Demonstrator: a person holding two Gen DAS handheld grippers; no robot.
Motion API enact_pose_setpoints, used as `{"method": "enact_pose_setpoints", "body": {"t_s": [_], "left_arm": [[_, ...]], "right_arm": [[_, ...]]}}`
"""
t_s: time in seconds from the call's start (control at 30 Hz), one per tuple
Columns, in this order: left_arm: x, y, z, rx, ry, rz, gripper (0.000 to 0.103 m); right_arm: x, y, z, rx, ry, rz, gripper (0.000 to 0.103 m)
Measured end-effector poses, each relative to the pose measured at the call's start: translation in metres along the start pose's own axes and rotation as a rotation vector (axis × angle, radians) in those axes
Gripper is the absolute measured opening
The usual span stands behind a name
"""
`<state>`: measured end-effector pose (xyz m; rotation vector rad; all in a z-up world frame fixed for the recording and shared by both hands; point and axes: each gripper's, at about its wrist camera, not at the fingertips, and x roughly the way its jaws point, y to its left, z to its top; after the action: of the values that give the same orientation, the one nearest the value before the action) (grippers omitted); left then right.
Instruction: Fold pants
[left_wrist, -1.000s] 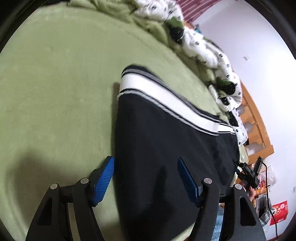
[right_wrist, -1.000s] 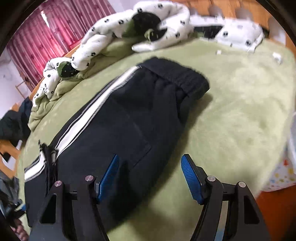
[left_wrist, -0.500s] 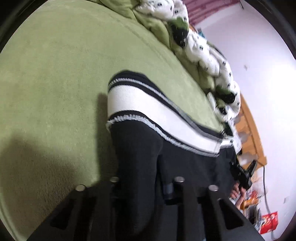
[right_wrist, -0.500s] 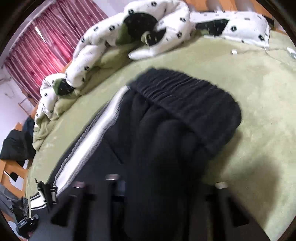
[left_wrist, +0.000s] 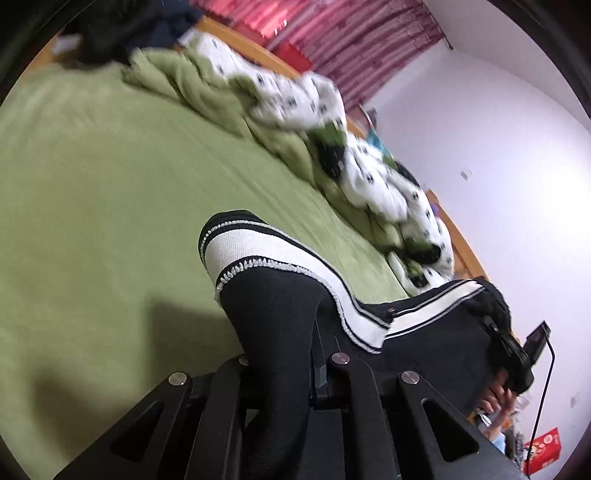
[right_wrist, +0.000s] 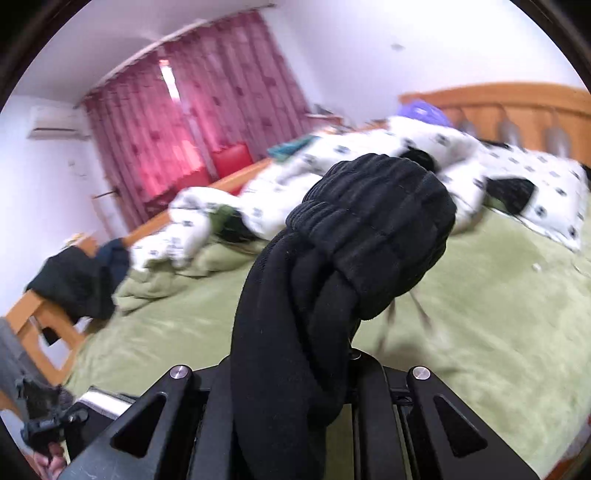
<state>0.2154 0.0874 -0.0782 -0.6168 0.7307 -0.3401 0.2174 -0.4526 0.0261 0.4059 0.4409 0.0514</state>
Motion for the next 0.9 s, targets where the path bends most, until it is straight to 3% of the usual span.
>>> {"method": "enact_pose_setpoints", "body": {"t_s": [0.17, 0.23, 0.3, 0.37, 0.47, 0.53, 0.6, 0.67, 0.7, 0.8, 0.87, 0.9], "left_arm": [[-0.03, 0.045, 0.025, 0.058, -0.001, 0.157, 0.012], [-0.016, 0.067, 0.023, 0.073, 0.05, 0.225, 0.015], [0.011, 0.095, 0.009, 0.063, 0.137, 0.292, 0.02], [0.029, 0.116, -0.007, 0.075, 0.17, 0.4, 0.045], [0.023, 0.133, -0.021, 0.04, 0.164, 0.396, 0.061], [0.009, 0.131, -0.023, 0.015, 0.152, 0.389, 0.062], [-0.015, 0.12, -0.03, 0.033, 0.096, 0.381, 0.064], [-0.032, 0.103, -0.04, 0.08, 0.058, 0.339, 0.076], [-0.035, 0.097, -0.045, 0.101, 0.054, 0.331, 0.077], [-0.026, 0.09, -0.071, 0.162, 0.086, 0.381, 0.079], [-0.011, 0.097, -0.096, 0.184, 0.141, 0.465, 0.08], [-0.01, 0.099, -0.104, 0.192, 0.131, 0.482, 0.082]], "right_arm": [[0.044, 0.028, -0.041, -0.04, 0.09, 0.072, 0.014], [0.079, 0.023, -0.073, -0.043, 0.192, 0.059, 0.015], [0.111, 0.01, -0.107, -0.035, 0.298, -0.019, 0.016], [0.128, -0.01, -0.134, -0.028, 0.363, -0.115, 0.019], [0.123, -0.046, -0.156, 0.075, 0.474, -0.057, 0.029], [0.105, -0.05, -0.159, 0.075, 0.478, -0.074, 0.04], [0.074, -0.044, -0.157, -0.015, 0.448, -0.155, 0.047], [0.046, -0.033, -0.155, -0.085, 0.432, -0.183, 0.047], [0.028, -0.022, -0.153, -0.118, 0.416, -0.197, 0.047], [0.003, 0.01, -0.15, -0.177, 0.382, -0.166, 0.047], [0.0, 0.043, -0.151, -0.221, 0.382, -0.113, 0.047], [0.001, 0.067, -0.155, -0.246, 0.382, -0.061, 0.047]]}}
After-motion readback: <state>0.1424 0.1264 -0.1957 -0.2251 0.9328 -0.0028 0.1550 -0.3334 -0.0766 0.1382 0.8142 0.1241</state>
